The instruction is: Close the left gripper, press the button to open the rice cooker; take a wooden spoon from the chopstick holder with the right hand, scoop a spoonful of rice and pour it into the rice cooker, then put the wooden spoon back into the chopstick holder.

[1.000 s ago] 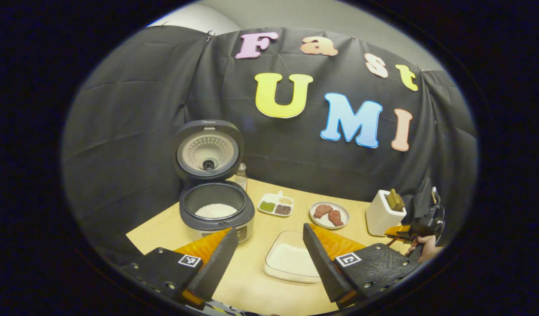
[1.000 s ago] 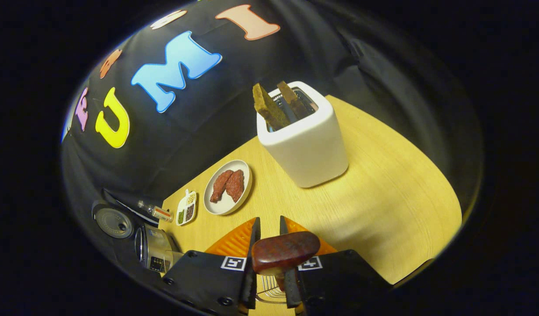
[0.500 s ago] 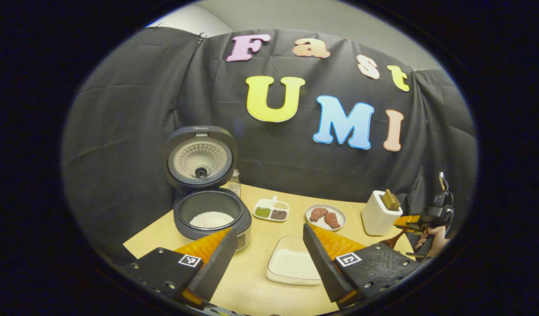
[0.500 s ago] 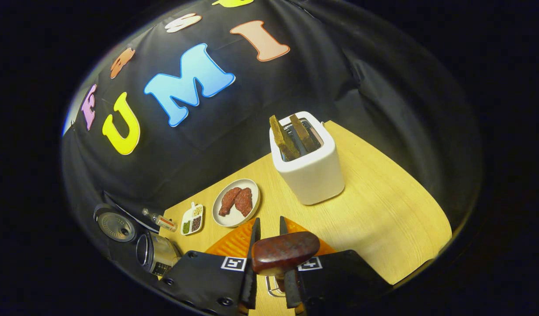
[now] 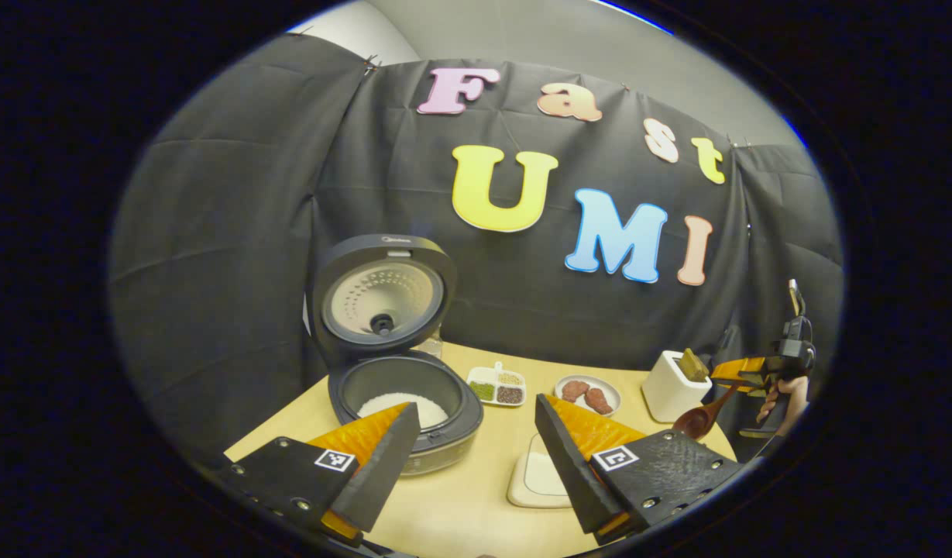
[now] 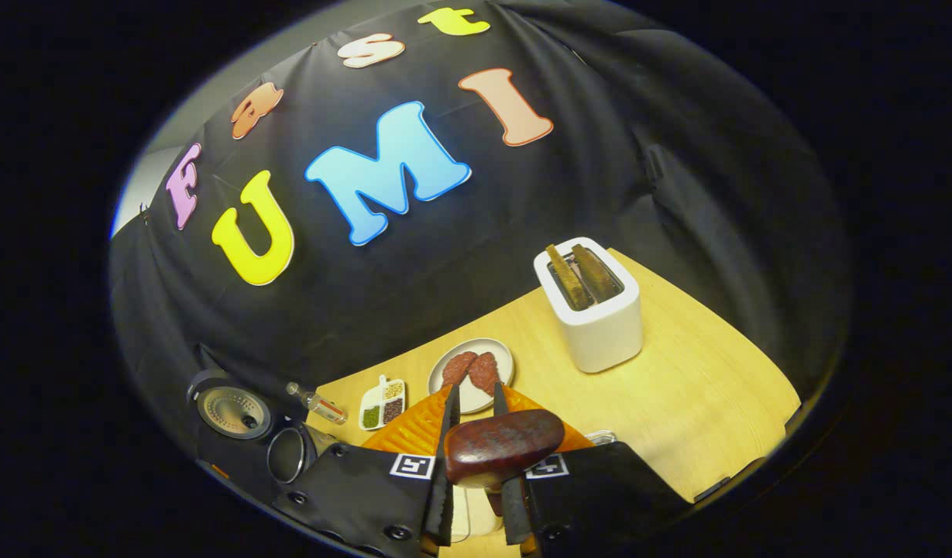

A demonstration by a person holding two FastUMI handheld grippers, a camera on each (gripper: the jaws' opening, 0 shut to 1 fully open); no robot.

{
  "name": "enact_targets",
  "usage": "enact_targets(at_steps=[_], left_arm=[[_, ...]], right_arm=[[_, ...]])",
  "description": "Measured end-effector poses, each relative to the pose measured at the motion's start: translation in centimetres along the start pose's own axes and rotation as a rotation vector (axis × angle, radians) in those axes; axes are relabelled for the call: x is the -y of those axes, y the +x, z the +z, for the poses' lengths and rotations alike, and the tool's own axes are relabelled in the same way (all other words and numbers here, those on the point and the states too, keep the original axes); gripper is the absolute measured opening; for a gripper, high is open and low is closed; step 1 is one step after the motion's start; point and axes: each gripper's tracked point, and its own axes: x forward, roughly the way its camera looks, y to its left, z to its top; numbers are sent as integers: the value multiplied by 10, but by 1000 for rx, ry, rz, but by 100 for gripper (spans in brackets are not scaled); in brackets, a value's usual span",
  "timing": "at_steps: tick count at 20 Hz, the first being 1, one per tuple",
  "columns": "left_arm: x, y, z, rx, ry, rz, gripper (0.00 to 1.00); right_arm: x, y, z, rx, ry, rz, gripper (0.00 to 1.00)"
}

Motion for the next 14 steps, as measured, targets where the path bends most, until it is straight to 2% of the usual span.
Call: enact_targets(at_steps=[3,9,11,14], left_arm=[[-21,-5,-8,1,3,-49,95],[-71,-3,-7,7,3,-74,95],[-80,-1,-6,9,-19,-85,94],[-94,5,-8,6,-16,-90,95]], right_arm=[[-36,-7,-5,16,-38,24,24],[-99,1,-44,-29,-114,82,24],[-109,12,-68,-60,-161,98,24],[-102,33,-109,-116,-246,62,24]])
